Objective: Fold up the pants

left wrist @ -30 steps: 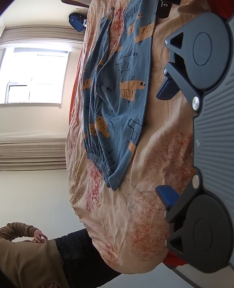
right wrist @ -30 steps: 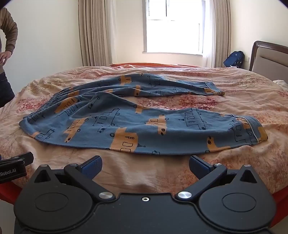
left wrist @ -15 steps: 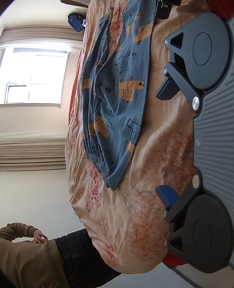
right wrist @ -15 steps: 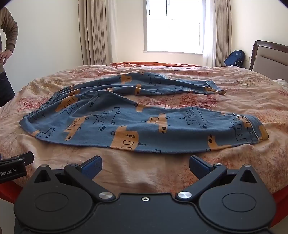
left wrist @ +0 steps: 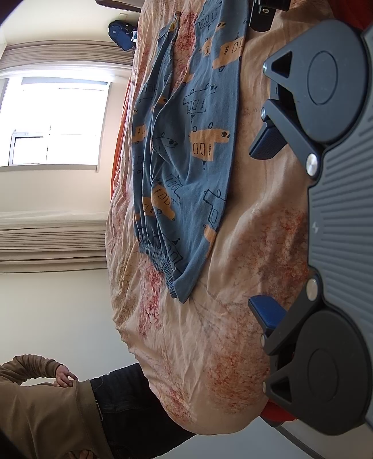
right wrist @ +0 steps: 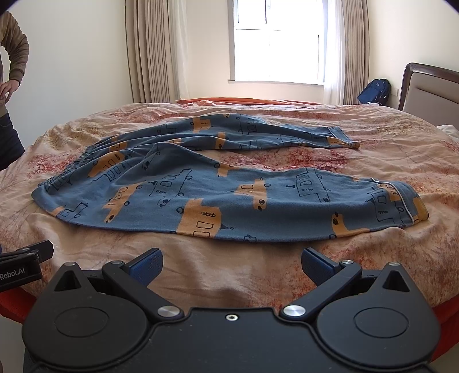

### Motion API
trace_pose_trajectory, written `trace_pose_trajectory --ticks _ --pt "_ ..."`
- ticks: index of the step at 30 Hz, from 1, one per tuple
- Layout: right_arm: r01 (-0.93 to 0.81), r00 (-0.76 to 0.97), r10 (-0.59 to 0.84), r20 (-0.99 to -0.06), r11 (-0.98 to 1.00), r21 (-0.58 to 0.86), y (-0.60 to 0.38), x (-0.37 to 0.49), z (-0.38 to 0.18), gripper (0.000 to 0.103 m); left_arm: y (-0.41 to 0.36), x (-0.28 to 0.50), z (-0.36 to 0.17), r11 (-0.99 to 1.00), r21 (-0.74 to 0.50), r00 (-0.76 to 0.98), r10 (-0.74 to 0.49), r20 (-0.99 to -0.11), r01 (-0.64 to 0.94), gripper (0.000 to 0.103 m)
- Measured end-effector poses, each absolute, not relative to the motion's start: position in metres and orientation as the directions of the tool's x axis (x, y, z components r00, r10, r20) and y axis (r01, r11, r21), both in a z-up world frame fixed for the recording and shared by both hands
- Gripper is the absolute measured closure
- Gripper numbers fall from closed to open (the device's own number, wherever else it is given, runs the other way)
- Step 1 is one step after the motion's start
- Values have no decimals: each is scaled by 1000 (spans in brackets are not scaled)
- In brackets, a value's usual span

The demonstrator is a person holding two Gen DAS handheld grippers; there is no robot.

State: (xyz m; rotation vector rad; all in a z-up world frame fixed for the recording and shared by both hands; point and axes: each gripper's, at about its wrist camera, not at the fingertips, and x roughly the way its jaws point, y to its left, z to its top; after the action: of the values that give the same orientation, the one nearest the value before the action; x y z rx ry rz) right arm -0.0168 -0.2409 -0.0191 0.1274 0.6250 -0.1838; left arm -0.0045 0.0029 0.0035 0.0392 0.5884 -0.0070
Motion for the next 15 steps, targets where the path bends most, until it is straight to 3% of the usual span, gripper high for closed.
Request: trace_pose_trajectory --ticks 15 --pt "206 797 -124 -591 976 72 -241 -19 -19 0 2 -6 4 999 44 832 24 -555 1 0"
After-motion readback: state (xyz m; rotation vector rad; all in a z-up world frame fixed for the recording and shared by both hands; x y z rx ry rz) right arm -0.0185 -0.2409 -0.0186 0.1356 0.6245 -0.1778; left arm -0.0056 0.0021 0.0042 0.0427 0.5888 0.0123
